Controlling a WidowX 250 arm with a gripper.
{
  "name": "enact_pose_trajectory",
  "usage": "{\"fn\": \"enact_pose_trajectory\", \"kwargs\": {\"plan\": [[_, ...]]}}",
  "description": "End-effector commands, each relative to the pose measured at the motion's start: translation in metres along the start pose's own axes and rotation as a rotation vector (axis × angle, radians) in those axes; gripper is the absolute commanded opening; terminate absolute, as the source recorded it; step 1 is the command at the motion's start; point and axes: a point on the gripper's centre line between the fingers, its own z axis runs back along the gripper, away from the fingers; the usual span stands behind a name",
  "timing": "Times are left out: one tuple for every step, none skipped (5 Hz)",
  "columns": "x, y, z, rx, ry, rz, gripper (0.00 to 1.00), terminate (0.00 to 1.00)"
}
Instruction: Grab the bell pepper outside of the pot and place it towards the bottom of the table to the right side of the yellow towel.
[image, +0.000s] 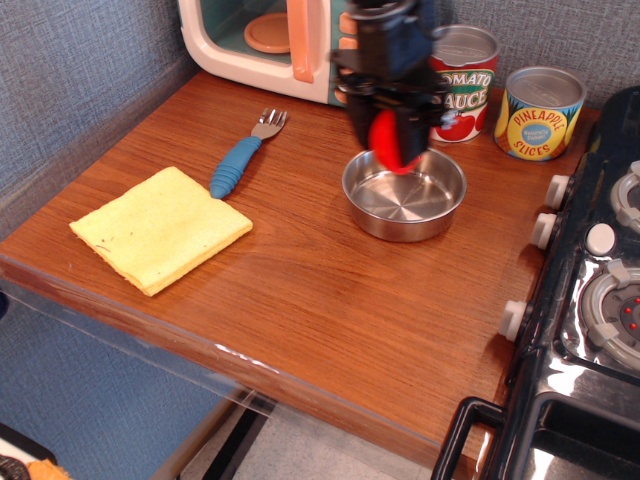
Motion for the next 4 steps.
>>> {"fn": "enact_pose_trajectory", "kwargs": {"plan": [[-0.062,0.022,0.006,0.062,0.090,-0.030,0.00,0.00],[-0.090,0.016,-0.011,0.048,0.184,-0.097,0.00,0.00],[-0.106,0.003,-0.026,0.050,0.245,-0.186,0.00,0.00],[-0.113,-0.015,-0.034,0.052,0.259,-0.276,0.00,0.00]]}}
